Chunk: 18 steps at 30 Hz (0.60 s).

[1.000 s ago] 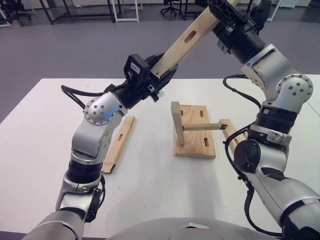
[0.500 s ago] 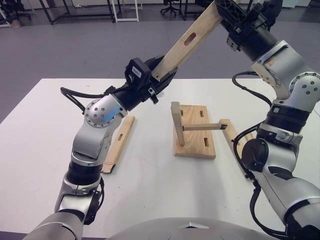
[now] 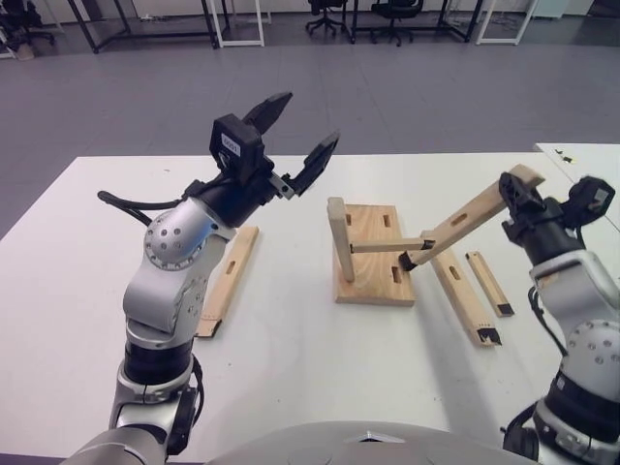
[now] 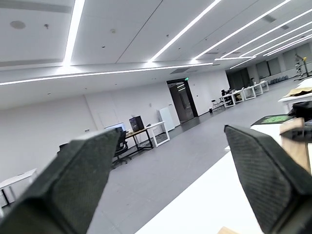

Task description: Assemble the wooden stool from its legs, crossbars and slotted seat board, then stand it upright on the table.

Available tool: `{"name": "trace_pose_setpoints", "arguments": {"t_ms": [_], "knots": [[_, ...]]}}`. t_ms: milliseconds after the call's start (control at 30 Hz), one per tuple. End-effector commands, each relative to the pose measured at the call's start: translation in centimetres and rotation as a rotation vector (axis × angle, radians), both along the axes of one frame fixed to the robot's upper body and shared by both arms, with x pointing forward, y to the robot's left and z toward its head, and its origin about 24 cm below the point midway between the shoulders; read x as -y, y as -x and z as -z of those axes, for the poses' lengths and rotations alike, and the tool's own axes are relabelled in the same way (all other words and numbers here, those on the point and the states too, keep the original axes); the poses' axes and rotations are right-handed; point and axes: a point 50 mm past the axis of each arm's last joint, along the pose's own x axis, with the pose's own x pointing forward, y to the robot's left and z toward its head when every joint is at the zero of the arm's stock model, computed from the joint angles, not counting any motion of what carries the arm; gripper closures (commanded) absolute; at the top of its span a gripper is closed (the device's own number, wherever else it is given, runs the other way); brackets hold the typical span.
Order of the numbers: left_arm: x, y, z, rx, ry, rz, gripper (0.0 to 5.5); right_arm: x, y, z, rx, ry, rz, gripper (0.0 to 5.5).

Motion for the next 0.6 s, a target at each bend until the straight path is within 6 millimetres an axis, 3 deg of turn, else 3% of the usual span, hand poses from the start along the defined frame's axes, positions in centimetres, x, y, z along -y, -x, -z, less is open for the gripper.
{"name": "trace_pose_setpoints", "arguments": {"t_ms": [33,200,467,600], "knots": [[1.0,0.0,0.8,-0.045,-0.026,0.027,1.52,-1.2,0.5,0.9,-0.012,-0.024,0.003,4.50],[1.1,-1.6,2.8,-0.119,-0.095,-0.027,1.52,-1.7,1.2,2.0,-0.038,0.008,0.017,4.50],[1.7,-2.4,5.3,-0.147,-0.166,-0.061,1.52,-1.5,1.6,0.7,0.000,0.061,0.008,4.50],[1.8,-2.3,5.4,-0.139,-0.161,-0.076,1.52,-1.8,1.8,0.2,0.010,0.055,-0.001,4.50]]}}
